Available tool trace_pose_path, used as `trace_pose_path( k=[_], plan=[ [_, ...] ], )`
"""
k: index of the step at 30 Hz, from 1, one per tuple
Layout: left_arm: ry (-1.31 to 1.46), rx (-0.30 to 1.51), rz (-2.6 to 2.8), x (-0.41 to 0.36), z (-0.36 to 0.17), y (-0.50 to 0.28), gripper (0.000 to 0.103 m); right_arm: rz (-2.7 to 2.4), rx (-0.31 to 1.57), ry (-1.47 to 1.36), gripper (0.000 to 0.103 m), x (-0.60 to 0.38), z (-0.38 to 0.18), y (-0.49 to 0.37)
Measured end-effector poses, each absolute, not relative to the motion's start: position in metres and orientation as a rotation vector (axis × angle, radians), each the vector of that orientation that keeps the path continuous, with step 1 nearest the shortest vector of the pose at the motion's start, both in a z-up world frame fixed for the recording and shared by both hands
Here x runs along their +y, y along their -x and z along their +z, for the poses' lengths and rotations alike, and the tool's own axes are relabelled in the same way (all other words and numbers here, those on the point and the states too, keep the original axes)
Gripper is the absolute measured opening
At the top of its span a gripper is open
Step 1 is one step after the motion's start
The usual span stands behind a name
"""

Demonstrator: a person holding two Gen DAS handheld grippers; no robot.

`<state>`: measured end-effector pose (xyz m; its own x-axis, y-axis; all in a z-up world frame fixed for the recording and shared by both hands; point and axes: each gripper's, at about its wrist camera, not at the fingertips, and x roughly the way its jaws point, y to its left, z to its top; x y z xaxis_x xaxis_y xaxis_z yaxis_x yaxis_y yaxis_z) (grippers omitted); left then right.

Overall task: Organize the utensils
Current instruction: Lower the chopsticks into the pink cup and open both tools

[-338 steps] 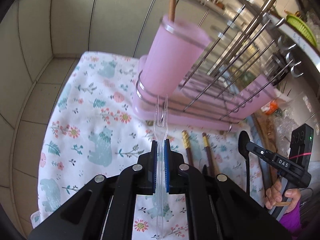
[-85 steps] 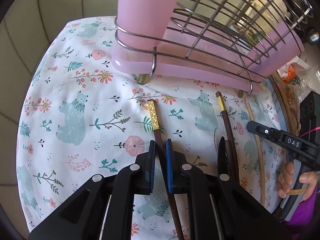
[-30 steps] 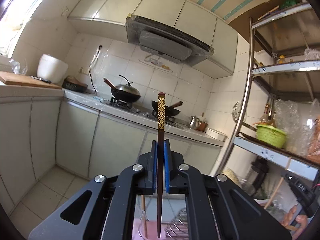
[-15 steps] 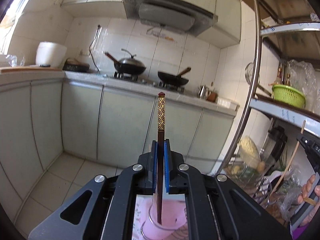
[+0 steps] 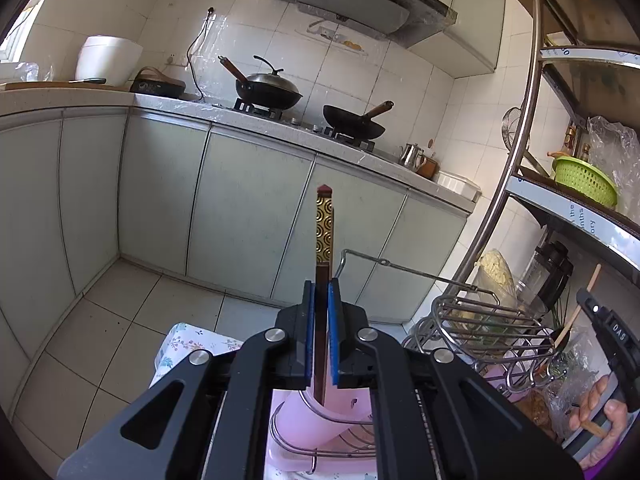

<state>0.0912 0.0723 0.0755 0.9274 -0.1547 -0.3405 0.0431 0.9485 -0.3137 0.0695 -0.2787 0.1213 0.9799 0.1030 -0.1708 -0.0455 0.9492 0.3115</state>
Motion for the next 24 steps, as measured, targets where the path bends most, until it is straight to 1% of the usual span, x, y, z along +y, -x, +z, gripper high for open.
trace_pose_path(
  k=[8, 10, 12, 13, 14, 17, 20, 21, 22, 24],
  plan=[
    [0.318, 0.376, -0.107, 0.073, 0.074, -0.092, 0.005, 0.080, 0.261, -0.319, 0.007, -0.280, 0.098, -0.075],
    [0.334, 0.382, -0.113, 0.074, 0.074, -0.093, 0.007, 0.080, 0.267, -0.316, 0.007, -0.280, 0.095, -0.076],
    [0.349, 0.394, -0.119, 0.076, 0.074, -0.093, 0.015, 0.081, 0.265, -0.312, 0.007, -0.280, 0.094, -0.075],
    [0.356, 0.397, -0.122, 0.078, 0.075, -0.094, 0.025, 0.082, 0.267, -0.310, 0.007, -0.280, 0.094, -0.075],
    [0.371, 0.398, -0.123, 0.080, 0.074, -0.093, 0.032, 0.083, 0.271, -0.308, 0.007, -0.280, 0.094, -0.075],
    [0.400, 0.399, -0.130, 0.084, 0.076, -0.092, 0.039, 0.098, 0.298, -0.314, 0.010, -0.282, 0.093, -0.076],
    [0.416, 0.392, -0.129, 0.087, 0.079, -0.089, 0.042, 0.112, 0.338, -0.321, 0.016, -0.283, 0.091, -0.079],
    [0.416, 0.390, -0.130, 0.087, 0.080, -0.088, 0.042, 0.122, 0.344, -0.330, 0.023, -0.284, 0.090, -0.079],
    [0.411, 0.389, -0.129, 0.087, 0.082, -0.087, 0.042, 0.128, 0.344, -0.338, 0.033, -0.285, 0.090, -0.079],
    [0.405, 0.387, -0.125, 0.087, 0.083, -0.085, 0.042, 0.133, 0.350, -0.352, 0.034, -0.287, 0.088, -0.077]
  ],
)
